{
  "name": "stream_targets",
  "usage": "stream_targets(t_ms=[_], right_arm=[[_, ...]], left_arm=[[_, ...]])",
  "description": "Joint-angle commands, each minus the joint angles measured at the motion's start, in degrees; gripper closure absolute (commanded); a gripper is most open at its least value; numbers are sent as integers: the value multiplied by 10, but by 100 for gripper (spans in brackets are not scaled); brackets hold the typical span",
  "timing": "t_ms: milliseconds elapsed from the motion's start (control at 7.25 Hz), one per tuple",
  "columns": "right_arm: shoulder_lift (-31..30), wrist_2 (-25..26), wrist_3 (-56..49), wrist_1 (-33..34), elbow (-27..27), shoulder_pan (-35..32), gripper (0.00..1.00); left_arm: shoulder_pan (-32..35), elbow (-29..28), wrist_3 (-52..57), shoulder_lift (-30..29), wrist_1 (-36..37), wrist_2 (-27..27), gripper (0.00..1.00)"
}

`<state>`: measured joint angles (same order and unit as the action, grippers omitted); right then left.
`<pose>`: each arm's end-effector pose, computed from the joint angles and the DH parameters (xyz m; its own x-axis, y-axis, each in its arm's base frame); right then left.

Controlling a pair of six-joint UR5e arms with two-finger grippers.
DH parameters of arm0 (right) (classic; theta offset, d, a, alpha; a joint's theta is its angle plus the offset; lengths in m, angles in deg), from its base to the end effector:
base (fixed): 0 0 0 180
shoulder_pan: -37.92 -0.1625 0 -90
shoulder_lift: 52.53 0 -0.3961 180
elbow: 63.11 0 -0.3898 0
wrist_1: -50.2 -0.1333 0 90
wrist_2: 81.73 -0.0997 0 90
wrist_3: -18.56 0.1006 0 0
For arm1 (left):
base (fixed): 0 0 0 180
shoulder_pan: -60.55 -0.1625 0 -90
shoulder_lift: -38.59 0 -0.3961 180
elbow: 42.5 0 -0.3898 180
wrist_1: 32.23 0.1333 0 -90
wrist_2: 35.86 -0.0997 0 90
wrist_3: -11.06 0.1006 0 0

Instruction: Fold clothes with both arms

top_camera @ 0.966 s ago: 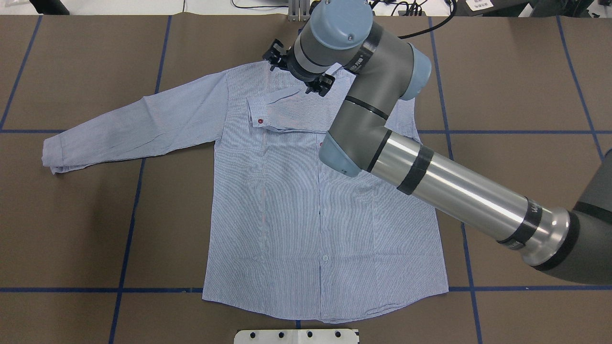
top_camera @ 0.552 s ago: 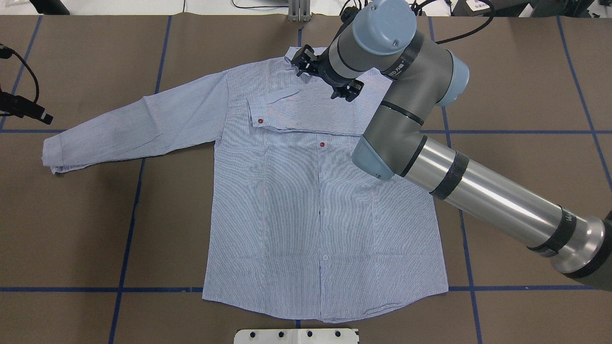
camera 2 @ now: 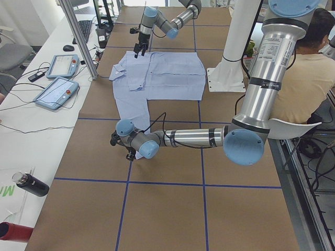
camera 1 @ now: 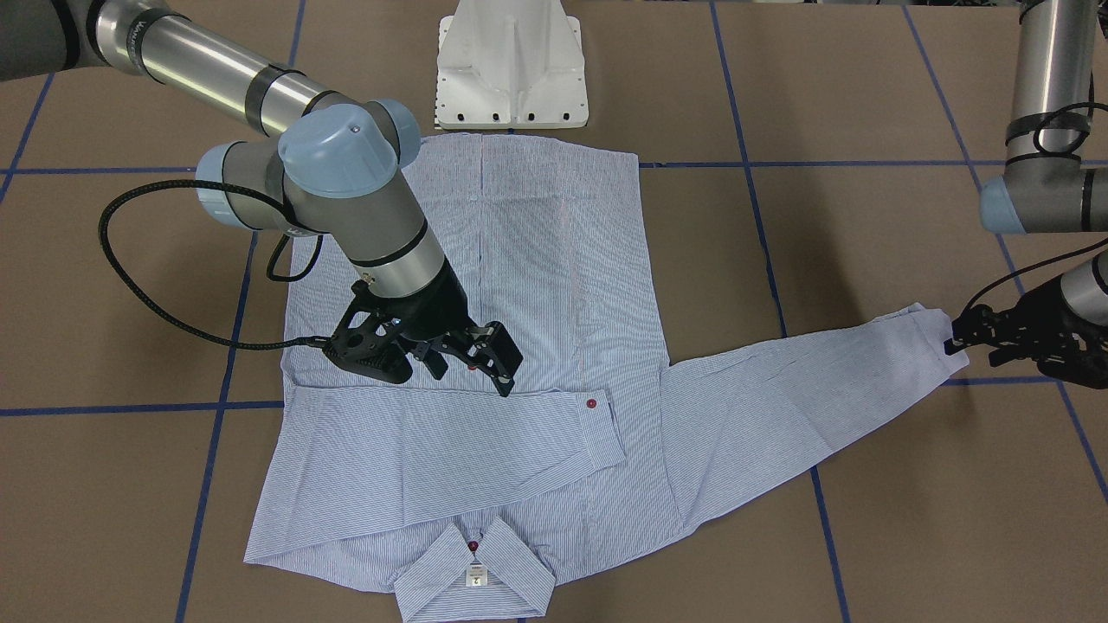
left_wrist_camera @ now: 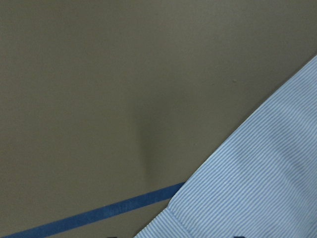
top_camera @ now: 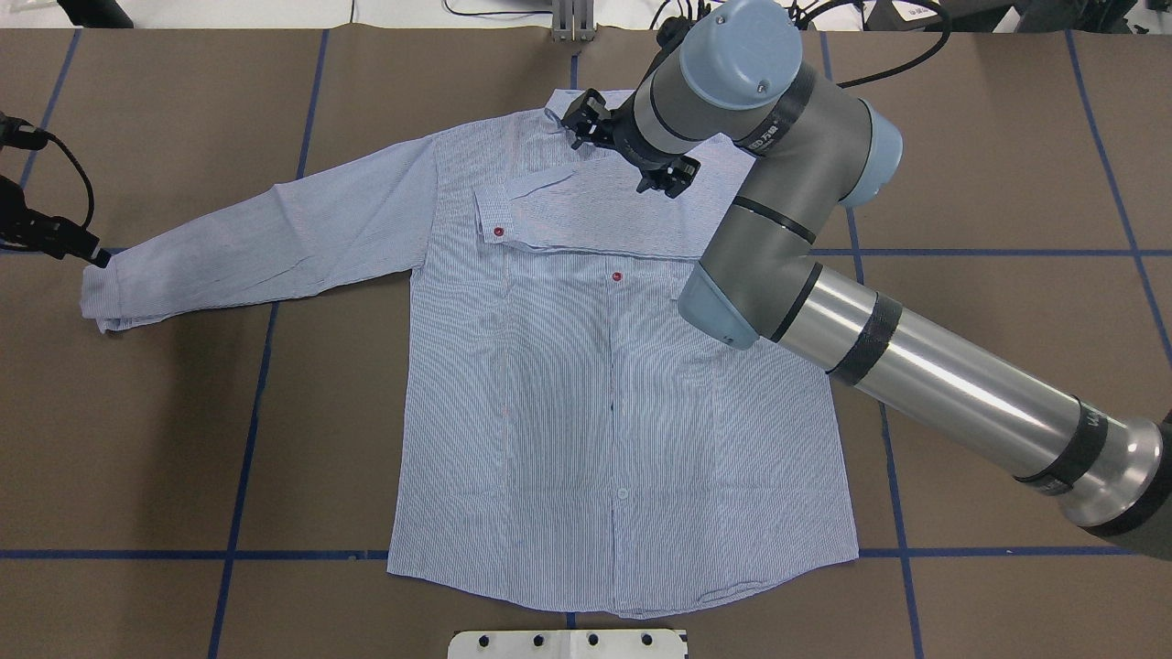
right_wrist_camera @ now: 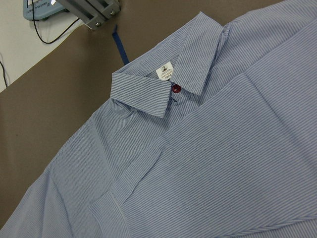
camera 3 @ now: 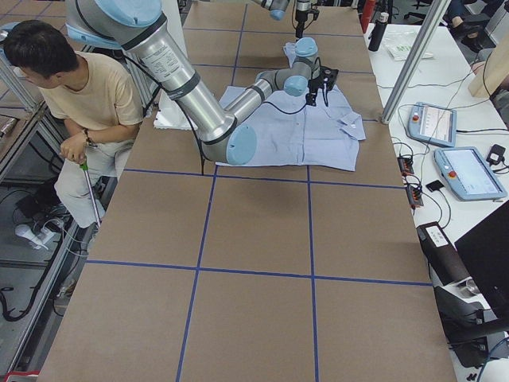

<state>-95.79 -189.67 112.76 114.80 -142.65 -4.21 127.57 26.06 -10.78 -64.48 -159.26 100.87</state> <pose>-0.4759 -0.5684 0.1609 0.3189 0.3824 0.8672 -0.4617 0.8618 -0.2102 0.1773 -0.5719 0.6178 0.5866 0.2463 -0.7715 -0.1340 0.9690 0.2075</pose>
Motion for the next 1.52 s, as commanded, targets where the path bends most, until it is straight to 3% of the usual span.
stream_targets(t_ms=[0, 414, 1380], right_arm=[[-1, 1, 1, 0, 0, 3, 1], [0, 3, 3, -1, 0, 7, 1], [-2, 4, 2, -2, -1, 8, 1]], left_arm=[[-4, -7, -2, 0, -1, 0, 38], [-4, -13, -1, 0, -1, 0, 44], [-4, -21, -2, -5, 0, 0, 44]])
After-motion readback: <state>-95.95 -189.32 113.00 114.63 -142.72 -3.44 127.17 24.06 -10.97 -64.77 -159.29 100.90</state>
